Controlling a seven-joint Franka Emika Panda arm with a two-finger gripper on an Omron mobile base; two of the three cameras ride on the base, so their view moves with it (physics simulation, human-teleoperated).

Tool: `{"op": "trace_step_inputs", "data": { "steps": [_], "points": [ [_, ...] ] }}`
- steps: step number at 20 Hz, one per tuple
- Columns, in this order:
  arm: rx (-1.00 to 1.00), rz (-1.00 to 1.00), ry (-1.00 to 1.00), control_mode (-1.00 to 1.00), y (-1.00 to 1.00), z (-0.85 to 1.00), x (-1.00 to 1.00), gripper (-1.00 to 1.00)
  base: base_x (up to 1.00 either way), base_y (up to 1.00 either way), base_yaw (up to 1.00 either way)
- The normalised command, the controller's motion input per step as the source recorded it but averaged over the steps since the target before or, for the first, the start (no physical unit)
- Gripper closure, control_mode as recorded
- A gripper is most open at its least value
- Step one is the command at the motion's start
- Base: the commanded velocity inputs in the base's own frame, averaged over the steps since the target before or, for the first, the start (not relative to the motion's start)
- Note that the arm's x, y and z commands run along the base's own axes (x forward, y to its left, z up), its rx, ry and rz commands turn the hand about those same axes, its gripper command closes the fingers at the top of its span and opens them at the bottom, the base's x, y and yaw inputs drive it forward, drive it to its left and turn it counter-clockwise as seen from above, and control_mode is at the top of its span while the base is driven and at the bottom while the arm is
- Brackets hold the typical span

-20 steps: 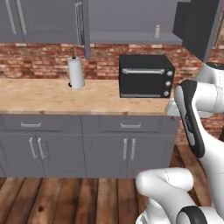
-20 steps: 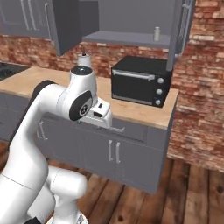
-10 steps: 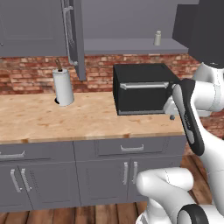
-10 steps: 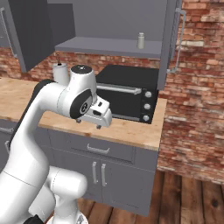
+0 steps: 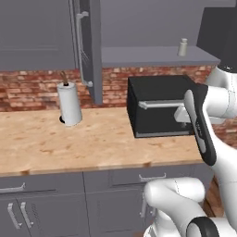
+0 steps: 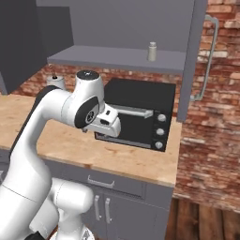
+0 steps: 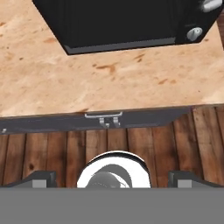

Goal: Move the mustard and shaker from the cabinet to the dining counter.

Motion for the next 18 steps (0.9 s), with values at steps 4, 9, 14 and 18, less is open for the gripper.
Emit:
{"op": "trace_step_inputs", "data": {
  "steps": [4, 9, 14, 18],
  "points": [
    [0.00, 0.00, 0.00, 1.00, 0.00, 0.00, 0.00, -1.00, 0.31, -0.01, -0.02],
    [0.00, 0.00, 0.00, 1.00, 0.00, 0.00, 0.00, -1.00, 0.35, -0.04, 0.00],
    [0.00, 0.00, 0.00, 1.00, 0.00, 0.00, 0.00, -1.00, 0.47, -0.10, 0.00],
    [0.00, 0.00, 0.00, 1.00, 0.00, 0.00, 0.00, -1.00, 0.48, -0.08, 0.00]
  ]
}}
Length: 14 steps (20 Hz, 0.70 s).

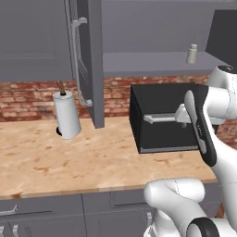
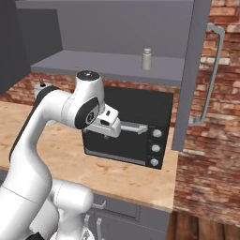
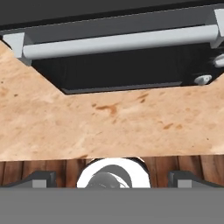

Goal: Move the mustard and shaker from the cabinet to the dining counter.

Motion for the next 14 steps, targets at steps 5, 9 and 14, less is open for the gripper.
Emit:
{"op": "trace_step_inputs", "data": {
  "steps": [5, 9, 14],
  "points": [
    [0.00, 0.00, 0.00, 1.00, 0.00, 0.00, 0.00, -1.00, 0.25, -0.02, 0.00],
    [0.00, 0.00, 0.00, 1.00, 0.00, 0.00, 0.00, -1.00, 0.00, 0.00, 0.00],
    [0.00, 0.00, 0.00, 1.00, 0.00, 0.00, 0.00, -1.00, 0.00, 0.00, 0.00]
  ]
}}
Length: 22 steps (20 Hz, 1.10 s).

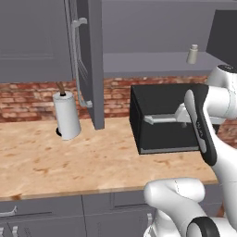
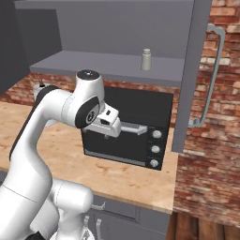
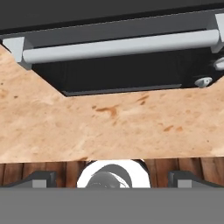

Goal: Move the mustard and shaker from the cabinet to the dining counter.

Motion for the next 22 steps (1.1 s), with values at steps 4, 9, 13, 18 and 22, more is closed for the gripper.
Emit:
{"op": "trace_step_inputs", "data": {
  "steps": [4, 9, 13, 18, 22],
  "points": [
    [0.00, 0.00, 0.00, 1.00, 0.00, 0.00, 0.00, -1.00, 0.00, 0.00, 0.00],
    [-0.01, 0.00, -0.06, -1.00, 0.00, 0.02, 0.00, -1.00, -0.04, 0.00, 0.01],
    [-0.07, 0.00, -0.38, -1.00, 0.00, 0.17, -0.02, -1.00, 0.00, 0.00, 0.00],
    [-0.05, 0.00, -0.27, -1.00, 0.00, 0.33, -0.02, -1.00, 0.00, 0.00, 0.00],
    [-0.03, -0.01, -0.07, -1.00, 0.02, 0.41, -0.01, -1.00, 0.00, 0.00, 0.00]
  ]
}}
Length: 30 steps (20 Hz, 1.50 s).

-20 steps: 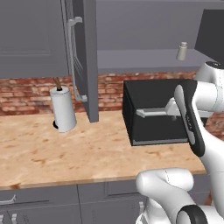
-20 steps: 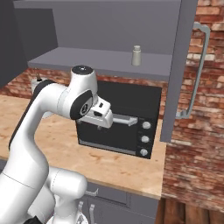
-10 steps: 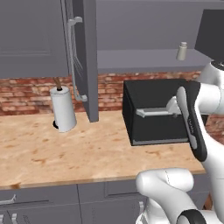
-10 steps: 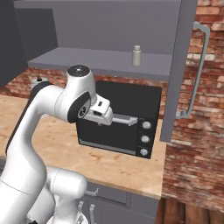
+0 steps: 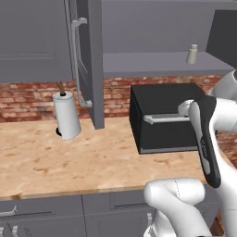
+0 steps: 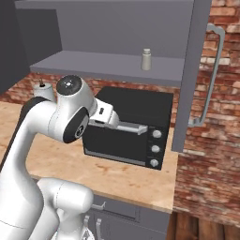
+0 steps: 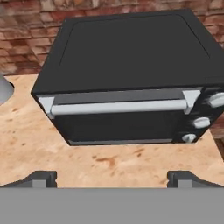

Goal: Move the mustard and shaker from the cabinet to the dining counter.

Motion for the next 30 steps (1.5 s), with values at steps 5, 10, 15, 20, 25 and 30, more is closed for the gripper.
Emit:
{"op": "trace_step_inputs", "data": {
  "steps": [5, 10, 15, 20, 25, 30],
  "points": [
    [-0.11, -0.03, -0.10, -1.00, 0.01, 0.45, 0.00, -1.00, 0.00, 0.00, 0.00],
    [-0.10, -0.02, -0.15, -1.00, 0.00, 0.50, -0.01, -1.00, 0.00, 0.00, 0.00],
    [-0.07, -0.07, -0.04, -1.00, -0.05, 0.57, 0.00, -1.00, 0.00, 0.00, 0.00],
    [-0.16, -0.07, -0.17, -1.00, -0.21, 0.48, 0.02, -1.00, 0.00, 0.00, 0.00],
    [-0.01, -0.03, -0.14, -1.00, -0.23, 0.42, 0.06, -1.00, 0.00, 0.00, 0.00],
    [0.03, -0.01, -0.11, -1.00, -0.23, 0.21, 0.33, -1.00, 0.00, 0.00, 0.00]
  ]
}}
